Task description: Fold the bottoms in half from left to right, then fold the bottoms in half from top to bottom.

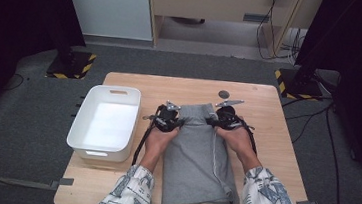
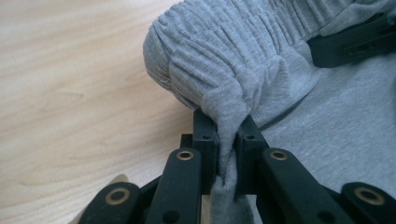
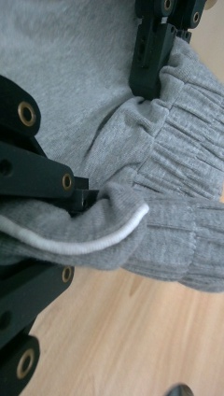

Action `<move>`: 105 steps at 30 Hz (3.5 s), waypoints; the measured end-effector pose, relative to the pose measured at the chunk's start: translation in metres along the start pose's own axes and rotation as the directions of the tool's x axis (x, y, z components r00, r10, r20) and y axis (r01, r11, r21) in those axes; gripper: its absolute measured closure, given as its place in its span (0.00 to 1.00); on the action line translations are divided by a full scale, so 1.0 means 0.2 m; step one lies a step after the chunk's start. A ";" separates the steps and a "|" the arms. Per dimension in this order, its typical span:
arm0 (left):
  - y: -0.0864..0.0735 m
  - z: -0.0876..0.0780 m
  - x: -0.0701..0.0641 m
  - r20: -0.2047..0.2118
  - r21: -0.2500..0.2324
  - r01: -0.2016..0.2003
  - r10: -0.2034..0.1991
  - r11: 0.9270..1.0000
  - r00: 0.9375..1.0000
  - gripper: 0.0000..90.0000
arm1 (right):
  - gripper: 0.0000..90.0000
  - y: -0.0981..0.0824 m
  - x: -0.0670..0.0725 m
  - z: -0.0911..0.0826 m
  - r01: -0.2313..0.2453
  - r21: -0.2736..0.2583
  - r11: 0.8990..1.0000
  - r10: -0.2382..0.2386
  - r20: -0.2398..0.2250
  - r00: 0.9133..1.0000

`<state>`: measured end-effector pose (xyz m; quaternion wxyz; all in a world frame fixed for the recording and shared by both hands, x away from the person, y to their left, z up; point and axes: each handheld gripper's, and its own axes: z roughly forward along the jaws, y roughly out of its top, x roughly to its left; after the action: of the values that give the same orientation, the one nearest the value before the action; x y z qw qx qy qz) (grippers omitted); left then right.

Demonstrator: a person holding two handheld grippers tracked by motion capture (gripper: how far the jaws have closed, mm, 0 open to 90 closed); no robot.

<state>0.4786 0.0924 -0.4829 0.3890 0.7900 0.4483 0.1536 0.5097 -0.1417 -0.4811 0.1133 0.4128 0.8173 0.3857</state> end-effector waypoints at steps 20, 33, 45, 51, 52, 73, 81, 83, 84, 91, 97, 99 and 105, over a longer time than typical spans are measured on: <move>0.18 -0.07 0.02 -0.014 -0.068 -0.046 0.046 0.997 0.999 0.91 | 0.92 0.15 -0.03 -0.11 -0.005 -0.096 0.995 0.008 0.034 0.999; 0.18 -0.08 0.02 -0.011 -0.075 -0.042 0.042 0.996 0.999 0.91 | 0.92 0.16 -0.02 -0.13 -0.006 -0.104 0.995 0.010 0.037 0.999; 0.27 -0.10 0.03 -0.018 -0.091 -0.049 0.048 0.995 0.999 0.91 | 0.92 0.23 -0.03 -0.15 0.002 -0.116 0.993 0.004 0.047 0.999; 0.31 -0.11 0.05 -0.018 -0.099 -0.046 0.045 0.994 0.999 0.91 | 0.92 0.28 -0.04 -0.16 0.008 -0.128 0.992 -0.001 0.051 0.999; 0.32 -0.12 0.06 -0.015 -0.103 -0.035 0.033 0.994 0.999 0.91 | 0.92 0.29 -0.04 -0.16 0.007 -0.130 0.992 -0.001 0.049 0.999; 0.39 -0.16 0.10 -0.027 -0.127 -0.039 0.036 0.991 0.999 0.91 | 0.92 0.39 -0.03 -0.16 0.051 -0.166 0.985 -0.040 0.074 0.996; 0.34 -0.18 0.08 -0.023 -0.147 -0.035 0.032 0.988 0.999 0.91 | 0.92 0.34 -0.01 -0.18 0.043 -0.185 0.982 -0.033 0.056 0.998; 0.33 -0.18 0.07 -0.021 -0.153 -0.033 0.031 0.988 0.999 0.91 | 0.92 0.33 0.00 -0.18 0.041 -0.189 0.981 -0.031 0.051 0.998; 0.33 -0.18 0.07 -0.020 -0.156 -0.035 0.033 0.987 0.999 0.91 | 0.92 0.32 0.00 -0.18 0.040 -0.193 0.980 -0.031 0.048 0.998; 0.29 -0.18 0.03 -0.010 -0.167 -0.046 0.045 0.985 0.999 0.91 | 0.92 0.25 0.00 -0.21 0.029 -0.209 0.977 -0.023 0.029 0.999; 0.24 -0.18 0.00 -0.008 -0.159 -0.061 0.061 0.985 0.998 0.91 | 0.92 0.18 0.00 -0.21 0.030 -0.205 0.978 -0.027 0.018 0.999; 0.22 -0.18 -0.01 -0.001 -0.154 -0.069 0.069 0.986 0.998 0.91 | 0.92 0.16 0.01 -0.21 0.035 -0.203 0.978 -0.032 0.017 0.999; 0.15 -0.18 -0.03 0.016 -0.154 -0.066 0.069 0.986 0.997 0.91 | 0.92 0.07 0.04 -0.21 0.053 -0.204 0.977 -0.052 0.010 0.999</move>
<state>0.4725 0.0961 -0.4369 0.4478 0.7743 0.4039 0.1920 0.4918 -0.1532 -0.4412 0.1672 0.3780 0.7837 0.4636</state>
